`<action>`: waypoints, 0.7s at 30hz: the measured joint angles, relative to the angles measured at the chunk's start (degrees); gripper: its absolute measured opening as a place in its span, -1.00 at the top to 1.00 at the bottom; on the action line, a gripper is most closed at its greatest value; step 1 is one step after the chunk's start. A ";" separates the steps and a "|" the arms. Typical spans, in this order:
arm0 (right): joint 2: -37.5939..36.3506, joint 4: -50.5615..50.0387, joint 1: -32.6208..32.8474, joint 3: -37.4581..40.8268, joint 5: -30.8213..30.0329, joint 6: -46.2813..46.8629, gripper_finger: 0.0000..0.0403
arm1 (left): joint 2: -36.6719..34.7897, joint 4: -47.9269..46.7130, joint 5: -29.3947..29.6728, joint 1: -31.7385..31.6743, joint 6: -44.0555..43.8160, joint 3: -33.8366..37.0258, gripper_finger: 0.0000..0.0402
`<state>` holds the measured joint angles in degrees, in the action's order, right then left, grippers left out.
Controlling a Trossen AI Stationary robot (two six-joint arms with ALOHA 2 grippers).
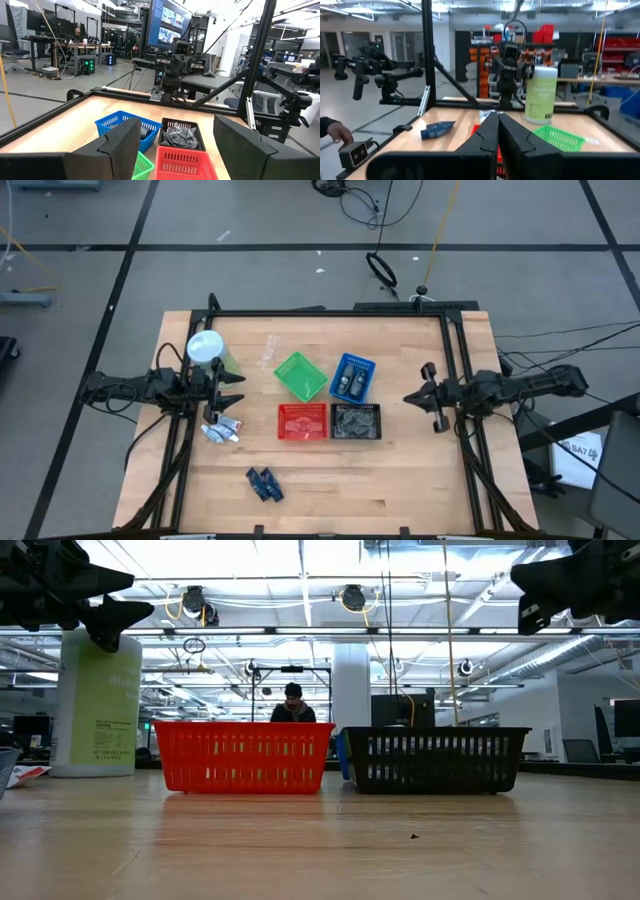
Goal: Pick & Place Travel size toiletries
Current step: Put the bottom toothpaste into the green bin
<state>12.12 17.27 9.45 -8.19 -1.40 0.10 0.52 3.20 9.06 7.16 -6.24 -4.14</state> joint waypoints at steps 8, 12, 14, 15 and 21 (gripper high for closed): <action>-4.26 3.10 0.00 4.77 0.18 -2.35 1.00 | 0.00 0.00 0.00 0.00 0.00 0.00 -0.24; -4.82 4.15 0.00 6.96 1.68 -2.41 1.00 | 0.02 0.00 0.00 0.00 0.02 0.00 -0.24; -4.79 3.55 0.00 7.11 4.07 -2.31 1.00 | 0.02 0.00 0.00 0.00 0.02 0.00 -0.24; -4.80 3.38 0.02 7.12 5.01 -1.96 1.00 | 0.01 0.00 0.00 0.00 0.00 0.00 -0.24; -4.81 -0.56 0.02 7.20 9.23 -0.29 1.00 | 0.00 0.00 0.00 0.00 0.00 0.00 -0.24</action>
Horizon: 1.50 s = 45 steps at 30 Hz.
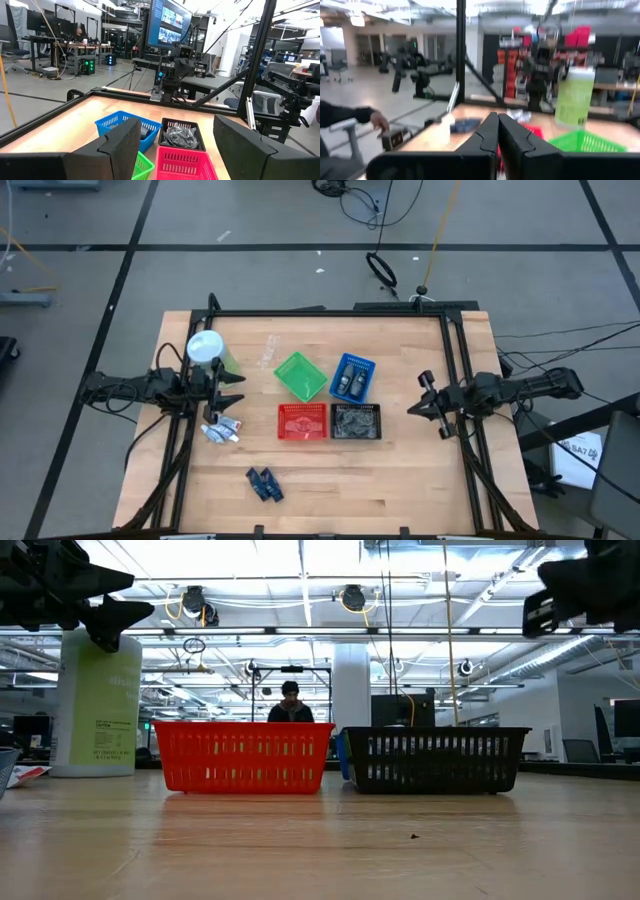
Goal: Pick & Place Travel size toiletries
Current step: Put the bottom toothpaste into the green bin
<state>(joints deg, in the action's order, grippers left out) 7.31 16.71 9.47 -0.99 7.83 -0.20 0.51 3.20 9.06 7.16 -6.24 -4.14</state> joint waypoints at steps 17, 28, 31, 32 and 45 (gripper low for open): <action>0.02 -5.75 -0.02 0.13 -7.89 -0.34 1.00 | 0.02 0.00 0.00 -0.02 0.02 0.00 -0.24; 0.02 -5.82 -0.02 0.13 -7.82 -0.54 1.00 | 0.01 0.00 0.00 -0.01 0.01 0.00 -0.24; 0.02 -5.82 -0.02 0.13 -7.82 -0.52 1.00 | 0.02 -0.02 0.00 0.00 0.00 0.00 -0.24; 0.02 -5.82 -0.02 0.13 -7.81 -0.52 1.00 | 0.00 -0.02 0.00 0.00 0.00 0.00 -0.24; 0.02 -5.82 -0.02 0.15 -7.80 -0.52 1.00 | 0.01 1.57 0.02 -0.01 -0.12 0.00 -0.24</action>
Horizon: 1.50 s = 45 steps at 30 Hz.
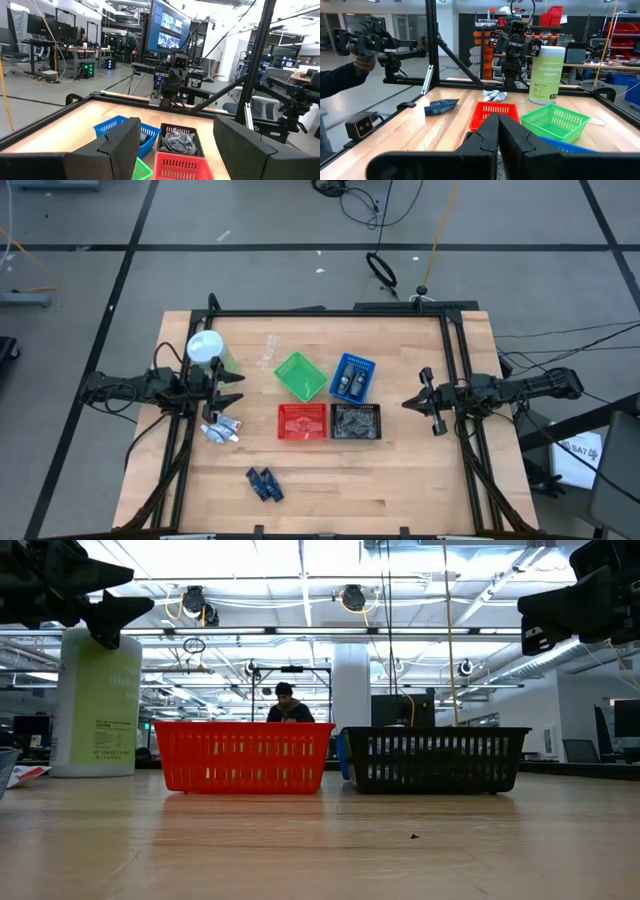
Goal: Pick & Place Travel size toiletries
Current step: Put the bottom toothpaste into the green bin
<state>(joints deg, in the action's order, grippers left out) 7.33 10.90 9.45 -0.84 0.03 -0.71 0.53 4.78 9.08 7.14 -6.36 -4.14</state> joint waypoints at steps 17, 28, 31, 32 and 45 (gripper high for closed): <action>0.00 -0.01 0.00 0.00 0.02 0.01 1.00 | 0.31 -1.53 2.31 0.04 -10.77 0.00 -0.24; 0.00 -0.02 0.00 0.00 0.02 0.00 1.00 | 8.08 -3.09 -3.49 2.19 -20.34 -3.20 -0.24; 0.00 -0.02 0.00 0.00 0.02 0.02 1.00 | 16.31 -4.98 -3.02 5.40 -22.23 -7.87 -0.24; 0.01 -0.02 0.01 0.02 0.02 0.02 1.00 | 19.84 -6.80 -2.75 6.80 -23.00 -10.28 -0.24; 0.01 -0.01 0.02 0.02 0.02 0.02 1.00 | 64.11 -53.56 -8.08 20.16 -68.47 -41.85 -0.03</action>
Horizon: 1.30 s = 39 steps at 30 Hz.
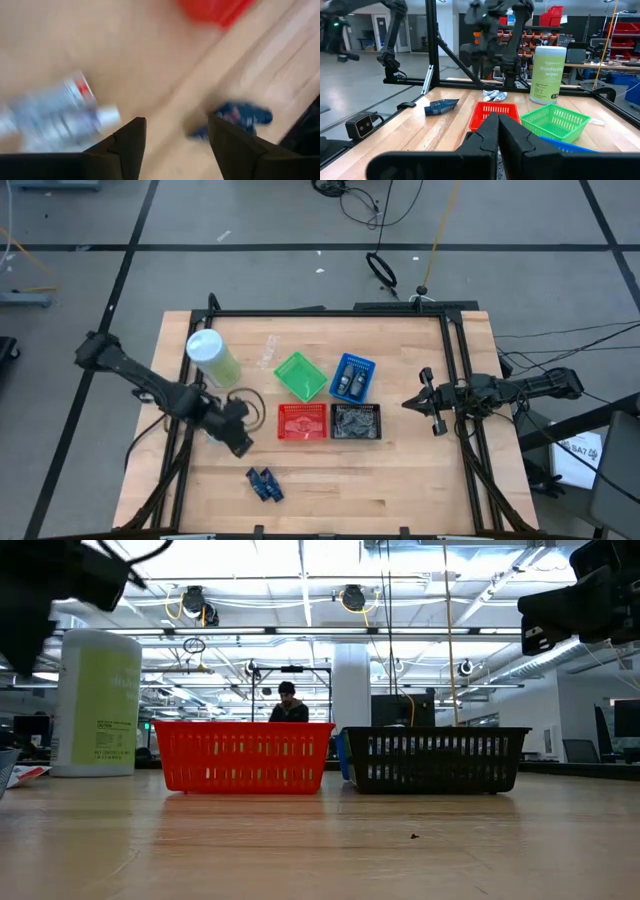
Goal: Pick & Place Travel size toiletries
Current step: Put the bottom toothpaste into the green bin
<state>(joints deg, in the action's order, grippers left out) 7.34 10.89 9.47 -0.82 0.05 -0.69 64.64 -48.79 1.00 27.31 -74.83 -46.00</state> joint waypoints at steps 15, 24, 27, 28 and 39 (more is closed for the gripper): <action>0.01 -0.02 -0.02 0.00 0.00 0.00 1.00 | 14.04 -8.72 -10.59 6.84 -33.10 -0.68 0.33; 0.01 -0.02 -0.01 0.00 0.00 0.00 1.00 | 13.71 -21.47 -6.84 12.63 -54.78 -0.17 0.49; -0.01 -0.02 -0.02 0.00 0.00 -0.02 1.00 | 13.71 -22.19 -6.26 13.41 -60.61 0.88 0.52; 0.01 -0.02 0.01 0.00 0.00 0.00 1.00 | 13.71 -21.81 -5.91 13.56 -61.72 1.38 0.53; 0.01 -0.02 0.00 0.00 0.00 0.00 1.00 | 13.62 -10.63 -1.20 13.64 -63.37 12.36 0.54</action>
<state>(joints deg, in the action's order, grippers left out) 7.35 10.87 9.47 -0.82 0.05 -0.69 78.26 -59.42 -0.19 40.95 -138.20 -33.63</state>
